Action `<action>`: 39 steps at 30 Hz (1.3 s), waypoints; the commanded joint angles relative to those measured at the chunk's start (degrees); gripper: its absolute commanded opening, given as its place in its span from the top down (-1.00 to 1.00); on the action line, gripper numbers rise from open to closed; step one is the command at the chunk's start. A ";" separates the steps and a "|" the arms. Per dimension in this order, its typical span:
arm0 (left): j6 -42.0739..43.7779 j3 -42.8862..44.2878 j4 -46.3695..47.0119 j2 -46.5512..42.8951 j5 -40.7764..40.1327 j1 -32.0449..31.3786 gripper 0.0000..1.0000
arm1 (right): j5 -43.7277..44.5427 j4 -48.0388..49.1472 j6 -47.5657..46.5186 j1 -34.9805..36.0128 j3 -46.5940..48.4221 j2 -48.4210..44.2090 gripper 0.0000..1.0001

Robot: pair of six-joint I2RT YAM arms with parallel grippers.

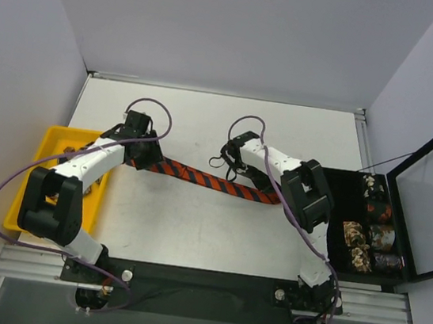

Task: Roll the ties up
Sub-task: Roll the tie

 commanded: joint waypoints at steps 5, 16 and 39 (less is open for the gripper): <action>1.19 -0.62 0.88 -2.64 -0.53 0.03 -0.11 | 4.58 -10.93 10.23 2.53 5.31 4.45 1.00; 1.19 -1.24 1.14 -3.34 -0.27 -0.15 -0.11 | 1.59 -16.39 16.74 5.87 11.12 11.83 1.00; 1.19 -2.12 1.32 -4.31 0.52 -0.94 -0.10 | -14.32 -5.14 17.18 4.47 12.88 10.78 0.84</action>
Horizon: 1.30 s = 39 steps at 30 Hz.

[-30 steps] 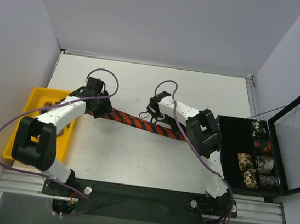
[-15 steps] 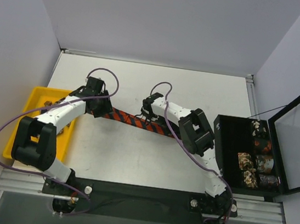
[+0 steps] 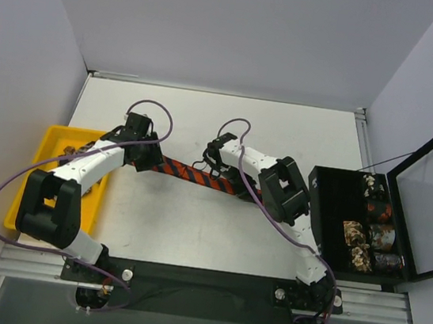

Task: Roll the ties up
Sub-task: Roll the tie

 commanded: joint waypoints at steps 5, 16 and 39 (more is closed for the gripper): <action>0.60 -0.41 1.10 -2.61 0.70 -0.31 -0.11 | 1.06 -1.12 4.19 -2.40 0.31 -2.64 0.82; 0.25 3.45 5.84 1.69 -0.53 -3.91 -0.10 | 0.01 0.11 5.77 -4.60 -1.27 -3.96 0.83; -0.54 12.69 5.32 23.06 -7.91 -4.18 0.05 | -2.80 2.66 7.00 -7.15 -4.34 -5.80 0.87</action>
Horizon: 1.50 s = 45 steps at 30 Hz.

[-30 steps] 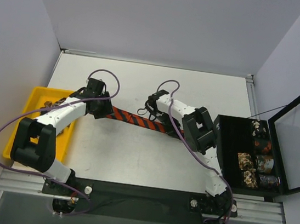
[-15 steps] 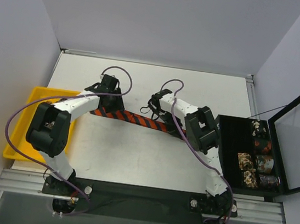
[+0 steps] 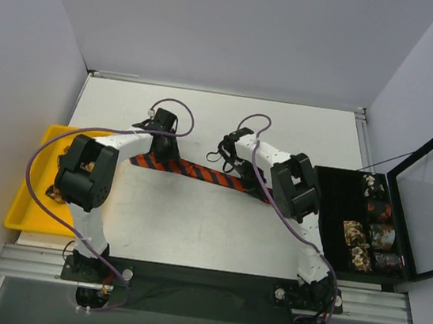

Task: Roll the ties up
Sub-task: Roll the tie

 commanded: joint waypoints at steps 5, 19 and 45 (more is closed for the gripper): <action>-1.16 -2.50 -0.54 1.22 -0.85 1.77 0.06 | -1.12 -0.57 3.01 -2.06 -0.92 -4.17 0.86; 0.34 -4.43 -1.16 -1.50 -1.38 2.30 0.06 | -2.61 0.74 5.03 -6.01 0.14 -5.22 0.79; 1.57 -4.17 -1.16 -3.44 1.53 1.95 0.04 | -9.21 14.89 9.16 -8.12 -8.55 -12.87 0.60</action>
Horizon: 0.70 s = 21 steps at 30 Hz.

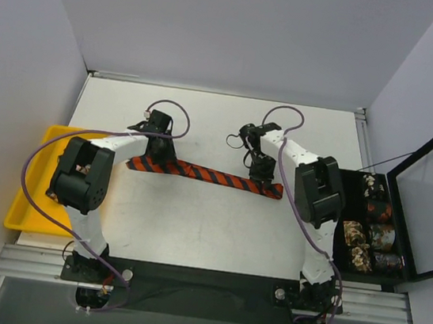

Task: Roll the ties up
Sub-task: Roll the tie

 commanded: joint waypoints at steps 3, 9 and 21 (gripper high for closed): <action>0.98 -1.09 -2.80 -1.34 -0.03 0.42 0.04 | -2.48 3.86 2.96 -1.35 -6.78 -4.07 0.63; 1.33 -0.74 -2.80 -1.86 0.24 0.42 0.04 | -6.71 14.77 3.93 -2.06 -17.33 -8.72 0.65; 1.86 1.11 -3.85 -3.19 0.33 0.07 0.03 | -5.12 14.86 0.32 -2.05 -14.09 -17.16 0.41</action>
